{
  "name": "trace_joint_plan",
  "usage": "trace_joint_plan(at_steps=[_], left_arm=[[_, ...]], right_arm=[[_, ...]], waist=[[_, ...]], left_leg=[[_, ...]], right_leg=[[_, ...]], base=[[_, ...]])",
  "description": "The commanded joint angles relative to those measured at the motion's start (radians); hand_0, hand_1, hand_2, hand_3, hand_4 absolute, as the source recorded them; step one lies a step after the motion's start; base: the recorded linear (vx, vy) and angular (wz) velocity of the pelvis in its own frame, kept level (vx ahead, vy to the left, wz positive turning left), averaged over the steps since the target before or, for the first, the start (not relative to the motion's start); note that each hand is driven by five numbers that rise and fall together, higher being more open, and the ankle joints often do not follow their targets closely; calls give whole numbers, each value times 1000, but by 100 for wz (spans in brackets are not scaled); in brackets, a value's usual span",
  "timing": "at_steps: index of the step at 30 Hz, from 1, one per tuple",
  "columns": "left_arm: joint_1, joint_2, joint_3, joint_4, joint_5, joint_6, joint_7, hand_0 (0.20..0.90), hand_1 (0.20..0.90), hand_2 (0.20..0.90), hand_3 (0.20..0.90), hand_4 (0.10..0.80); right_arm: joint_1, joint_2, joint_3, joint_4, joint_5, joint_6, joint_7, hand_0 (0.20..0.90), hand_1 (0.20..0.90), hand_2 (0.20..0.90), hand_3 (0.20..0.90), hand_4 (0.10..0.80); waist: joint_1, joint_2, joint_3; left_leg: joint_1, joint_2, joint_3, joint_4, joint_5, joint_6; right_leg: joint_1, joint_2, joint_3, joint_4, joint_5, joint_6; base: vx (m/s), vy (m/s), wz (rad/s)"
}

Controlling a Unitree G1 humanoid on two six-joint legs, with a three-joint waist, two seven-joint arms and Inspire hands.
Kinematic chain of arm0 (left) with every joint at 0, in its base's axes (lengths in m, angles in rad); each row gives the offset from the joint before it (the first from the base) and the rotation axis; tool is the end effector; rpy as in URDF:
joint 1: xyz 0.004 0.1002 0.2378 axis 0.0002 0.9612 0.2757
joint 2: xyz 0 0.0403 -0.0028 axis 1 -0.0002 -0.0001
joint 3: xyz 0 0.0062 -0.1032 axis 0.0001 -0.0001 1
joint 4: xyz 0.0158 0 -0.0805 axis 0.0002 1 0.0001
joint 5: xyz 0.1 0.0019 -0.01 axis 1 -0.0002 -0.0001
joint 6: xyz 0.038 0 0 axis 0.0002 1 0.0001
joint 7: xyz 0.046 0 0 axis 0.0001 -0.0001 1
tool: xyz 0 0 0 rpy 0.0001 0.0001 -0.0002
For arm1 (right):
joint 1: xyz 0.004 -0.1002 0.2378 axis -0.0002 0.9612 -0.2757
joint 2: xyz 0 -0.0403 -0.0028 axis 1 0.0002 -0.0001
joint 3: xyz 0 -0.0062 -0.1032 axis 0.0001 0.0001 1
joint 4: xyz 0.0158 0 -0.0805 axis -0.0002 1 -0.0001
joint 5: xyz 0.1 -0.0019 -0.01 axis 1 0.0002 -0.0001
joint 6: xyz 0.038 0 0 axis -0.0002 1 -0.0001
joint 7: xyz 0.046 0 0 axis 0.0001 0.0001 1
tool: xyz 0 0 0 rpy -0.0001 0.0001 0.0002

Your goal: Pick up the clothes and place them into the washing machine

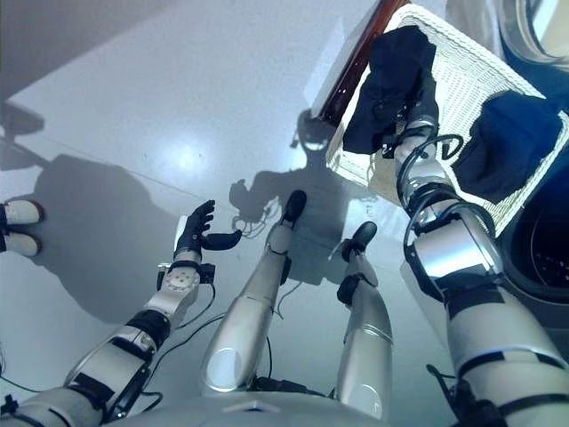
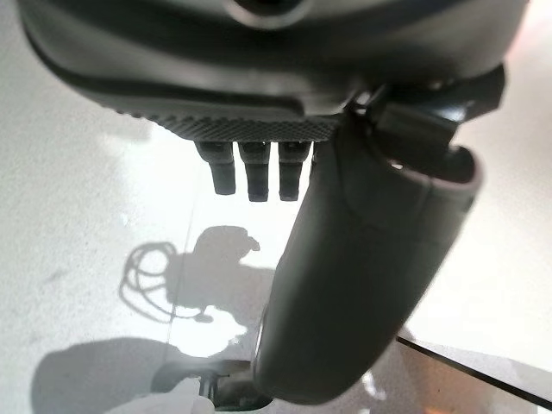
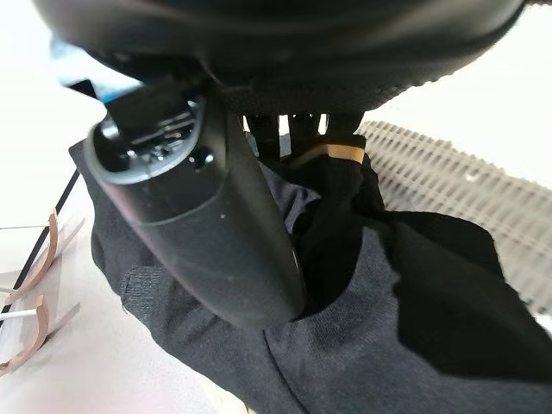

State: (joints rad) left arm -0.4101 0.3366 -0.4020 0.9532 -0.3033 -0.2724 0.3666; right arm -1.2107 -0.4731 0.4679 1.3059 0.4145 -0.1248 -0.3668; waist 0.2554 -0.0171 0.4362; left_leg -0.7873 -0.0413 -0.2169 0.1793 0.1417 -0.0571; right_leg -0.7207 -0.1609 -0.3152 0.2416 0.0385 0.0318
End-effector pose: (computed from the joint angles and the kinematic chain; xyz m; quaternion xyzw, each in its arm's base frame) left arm 0.2479 0.1947 -0.0180 0.1557 0.1395 0.1064 0.9721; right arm 0.3719 -0.2099 0.1861 -0.1812 -0.0368 -0.2079 0.9605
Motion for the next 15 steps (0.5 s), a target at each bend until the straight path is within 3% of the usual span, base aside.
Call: trace_joint_plan(at_steps=[1, 5, 13, 14, 15], left_arm=[[11, 59, -9, -51, -17, -44, 36, 900, 900, 900, 900, 800], [-5, 63, -16, -88, -7, -48, 44, 900, 900, 900, 900, 800], [-17, 71, -22, -118, -6, -47, 48, 900, 900, 900, 900, 800], [-20, 69, -24, -123, -6, -46, 48, 900, 900, 900, 900, 800], [-19, 68, -24, -122, -7, -46, 49, 900, 900, 900, 900, 800]], right_arm=[[-103, -62, 104, 35, -147, 0, 18, 900, 900, 900, 900, 800], [-107, -77, 148, 69, -255, 27, 11, 900, 900, 900, 900, 800], [-127, -103, 169, 79, -276, 41, 20, 900, 900, 900, 900, 800], [-126, -103, 167, 80, -280, 44, 18, 815, 815, 815, 815, 744], [-128, -111, 165, 85, -276, 44, 16, 535, 535, 535, 535, 557]], waist=[[55, 10, 16], [66, 26, 32], [67, 38, 42], [67, 41, 45], [67, 44, 46]], left_leg=[[-28, -61, 74, -3, -32, -21], [-59, -70, 68, 5, -27, -24], [-91, -69, 70, 9, -22, -22], [-93, -69, 73, 10, -21, -22], [-94, -69, 73, 9, -20, -22]], right_leg=[[50, -19, 65, 84, -113, 47], [20, -21, 62, 96, -116, 48], [-36, -19, 84, 118, -120, 45], [-40, -18, 86, 118, -119, 45], [-42, -18, 90, 118, -118, 45]], base=[[2, -10, 13], [-1, -3, 6], [-2, 4, 1], [0, 0, 0], [0, 0, 0]])
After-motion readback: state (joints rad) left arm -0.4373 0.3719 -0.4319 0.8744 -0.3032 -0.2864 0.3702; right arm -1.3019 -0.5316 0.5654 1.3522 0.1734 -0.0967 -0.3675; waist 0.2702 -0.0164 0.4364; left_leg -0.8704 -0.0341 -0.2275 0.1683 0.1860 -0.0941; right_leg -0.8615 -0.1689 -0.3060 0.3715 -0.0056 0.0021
